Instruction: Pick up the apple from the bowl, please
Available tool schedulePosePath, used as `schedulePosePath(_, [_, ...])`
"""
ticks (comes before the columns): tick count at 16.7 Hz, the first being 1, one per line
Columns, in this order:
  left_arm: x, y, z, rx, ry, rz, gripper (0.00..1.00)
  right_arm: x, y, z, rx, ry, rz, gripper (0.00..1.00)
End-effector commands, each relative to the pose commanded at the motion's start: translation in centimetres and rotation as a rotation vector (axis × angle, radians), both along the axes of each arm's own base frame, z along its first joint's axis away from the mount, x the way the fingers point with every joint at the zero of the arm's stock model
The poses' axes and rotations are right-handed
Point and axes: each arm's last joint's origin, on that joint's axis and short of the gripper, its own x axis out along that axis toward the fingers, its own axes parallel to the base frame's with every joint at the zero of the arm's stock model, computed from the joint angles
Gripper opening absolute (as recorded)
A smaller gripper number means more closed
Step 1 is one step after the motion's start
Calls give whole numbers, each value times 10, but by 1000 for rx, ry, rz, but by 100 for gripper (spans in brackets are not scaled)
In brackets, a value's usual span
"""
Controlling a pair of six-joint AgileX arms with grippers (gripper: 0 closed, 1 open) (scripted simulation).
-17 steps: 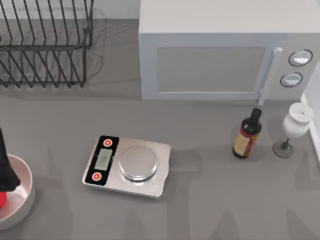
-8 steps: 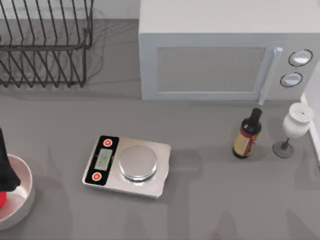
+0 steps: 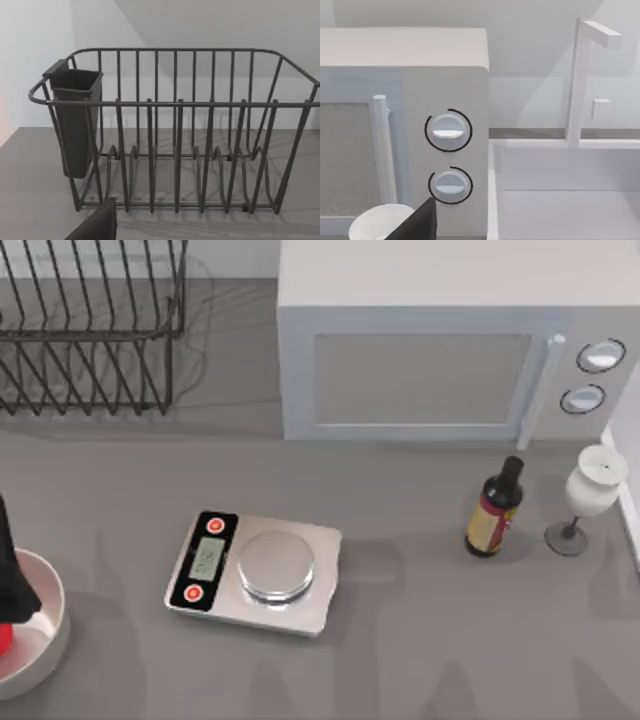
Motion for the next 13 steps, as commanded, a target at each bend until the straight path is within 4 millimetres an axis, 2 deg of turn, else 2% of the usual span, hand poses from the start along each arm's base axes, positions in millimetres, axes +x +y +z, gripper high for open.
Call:
schedulePosePath(4, [0,0,0,0,1,0,100,0,0,0,0,0,0,100])
schedulePosePath(7, [1,0,8,1,74,0,100,0,0,0,0,0,0,100])
schedulePosePath(10, [6,0,22,3,255,-1,100,0,0,0,0,0,0,100])
schedulePosePath(13, [21,0,36,6,522,-3,100,0,0,0,0,0,0,100])
